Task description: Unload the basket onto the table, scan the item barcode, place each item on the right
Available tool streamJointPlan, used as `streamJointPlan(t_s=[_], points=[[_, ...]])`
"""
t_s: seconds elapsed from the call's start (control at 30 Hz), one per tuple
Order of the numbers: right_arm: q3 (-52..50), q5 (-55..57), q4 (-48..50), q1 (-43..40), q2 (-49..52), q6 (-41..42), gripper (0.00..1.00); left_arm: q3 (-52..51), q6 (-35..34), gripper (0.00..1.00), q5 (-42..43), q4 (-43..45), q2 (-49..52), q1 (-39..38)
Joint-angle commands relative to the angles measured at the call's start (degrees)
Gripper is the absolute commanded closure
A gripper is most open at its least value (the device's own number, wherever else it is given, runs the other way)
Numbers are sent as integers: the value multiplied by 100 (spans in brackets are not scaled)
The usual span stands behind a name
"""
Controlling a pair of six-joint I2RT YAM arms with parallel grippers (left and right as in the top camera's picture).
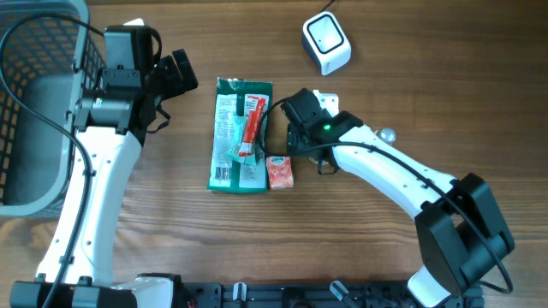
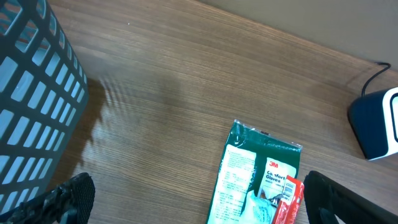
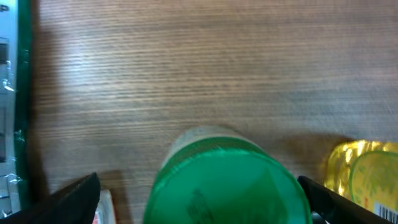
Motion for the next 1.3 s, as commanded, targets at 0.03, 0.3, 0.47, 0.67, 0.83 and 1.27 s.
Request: streamJointPlan(t_s=[0.03,0.3,0.47,0.67,0.83,1.27], points=[[-46,-28,46,2,87,-313,1,70,133,0,-55,15,-15,20],[-57,-579,79,4,87,-317,1,70,133,0,-55,15,-15,20],[-57,-868,90,4,87,-490,1,70,133,0,-55,15,-15,20],[-57,-1054,90,4,87,-614,1,70,133,0,-55,15,-15,20],[-57,-1067,92,4,87,-616,1,70,133,0,-55,15,-15,20],[-57,-1067,111,4,87,-767,0,70,133,0,-55,15,-15,20]])
